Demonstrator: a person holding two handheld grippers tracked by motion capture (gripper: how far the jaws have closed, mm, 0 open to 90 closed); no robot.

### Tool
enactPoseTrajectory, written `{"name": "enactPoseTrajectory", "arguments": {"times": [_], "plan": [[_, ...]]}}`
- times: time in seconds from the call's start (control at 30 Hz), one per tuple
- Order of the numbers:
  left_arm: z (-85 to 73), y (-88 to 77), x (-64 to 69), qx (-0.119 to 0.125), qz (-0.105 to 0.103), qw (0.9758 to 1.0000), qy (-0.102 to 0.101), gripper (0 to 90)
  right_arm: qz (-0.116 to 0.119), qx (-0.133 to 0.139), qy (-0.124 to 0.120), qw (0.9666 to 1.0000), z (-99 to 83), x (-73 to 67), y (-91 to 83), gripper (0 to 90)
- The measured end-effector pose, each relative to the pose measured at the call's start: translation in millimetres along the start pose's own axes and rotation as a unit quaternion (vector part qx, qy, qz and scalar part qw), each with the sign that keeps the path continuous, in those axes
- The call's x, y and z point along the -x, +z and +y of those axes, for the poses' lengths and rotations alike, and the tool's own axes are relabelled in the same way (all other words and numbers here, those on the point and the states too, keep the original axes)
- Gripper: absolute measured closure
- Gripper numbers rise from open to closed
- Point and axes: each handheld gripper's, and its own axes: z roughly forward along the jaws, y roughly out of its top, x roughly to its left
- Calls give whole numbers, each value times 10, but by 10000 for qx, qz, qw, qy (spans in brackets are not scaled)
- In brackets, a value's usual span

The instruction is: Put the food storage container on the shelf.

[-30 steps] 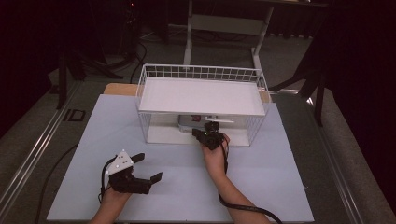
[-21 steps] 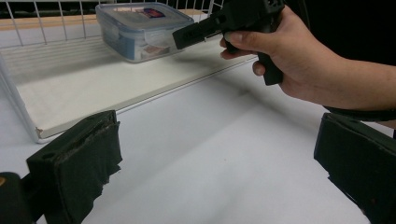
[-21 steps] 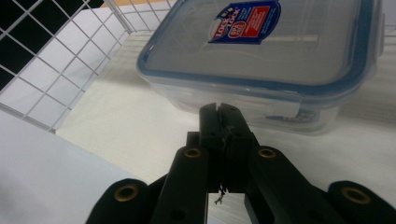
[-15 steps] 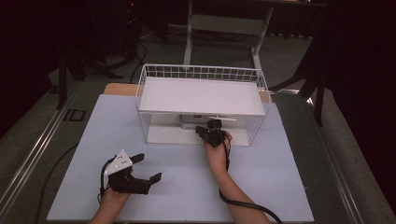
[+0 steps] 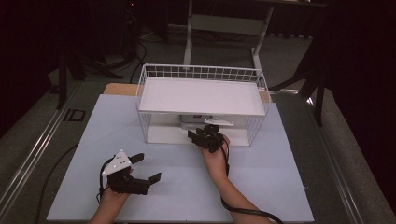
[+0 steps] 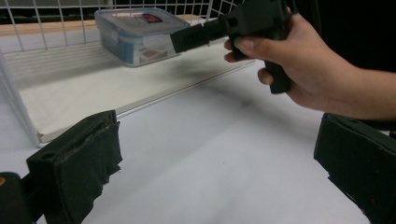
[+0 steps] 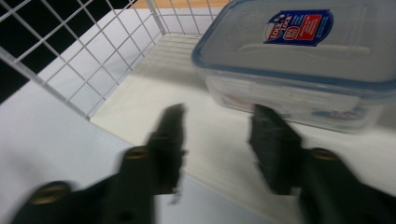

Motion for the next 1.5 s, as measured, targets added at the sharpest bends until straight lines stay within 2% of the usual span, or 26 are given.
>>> {"name": "enactPoseTrajectory", "arguments": {"times": [0.03, 0.07, 0.1, 0.17, 0.3, 0.4, 0.43, 0.5, 0.53, 0.57, 0.8, 0.83, 1.13, 1.27, 1.3, 1.43, 1.5], "plan": [[0, 0, 0, 0, 0, 10000, 0, 15, 0, 0, 0, 10000, 0, 0, 0, 488], [8, -4, 0, 17, -15, 10000, -1, 15, -60, 97, 43, 9999, -42, -30, -67, 406], [30, -9, 3, -37, -11, 10000, 39, 15, -60, 97, 43, 9999, -42, -30, -67, 406], [58, -18, 16, -45, -59, 9999, 76, 15, 89, 114, -33, 9999, -79, -43, -156, 289], [116, -43, 49, -61, -102, 9998, 177, 15, 420, 185, -133, 9989, -105, -67, -305, 200], [150, -51, 60, -46, -150, 9996, 234, 15, 467, 207, -247, 9984, -119, -101, -384, 185], [185, -58, 66, -21, -195, 9994, 283, 15, 540, 239, -415, 9974, -138, -141, -478, 166], [199, -61, 70, 15, -234, 9994, 257, 16, 543, 234, -446, 9973, -144, -149, -506, 167], [223, -64, 77, 69, -298, 9992, 265, 16, 659, 204, -439, 9967, -170, -170, -583, 166], [231, -63, 80, 81, -340, 9990, 280, 15, 648, 194, -473, 9966, -180, -178, -608, 167], [226, -48, 82, 12, -444, 9986, 293, 15, 853, 192, -665, 9939, -261, -219, -786, 167], [225, -49, 73, -21, -443, 9986, 285, 15, 855, 185, -803, 9929, -287, -227, -847, 166], [205, -99, 20, -49, -504, 9985, 228, 15, 962, 136, -1171, 9883, -422, -254, -1078, 167], [185, -134, 15, -76, -505, 9984, 228, 15, 1019, 157, -1197, 9874, -457, -222, -1171, 167], [164, -162, 17, -99, -465, 9986, 236, 15, 1086, 174, -1159, 9872, -486, -183, -1245, 169], [87, -213, 10, -140, -476, 9986, 157, 15, 1001, 150, -1117, 9886, -560, -81, -1332, 170], [49, -253, -1, -186, -437, 9987, 180, 15, 956, 154, -1097, 9892, -598, -32, -1378, 170]]}}
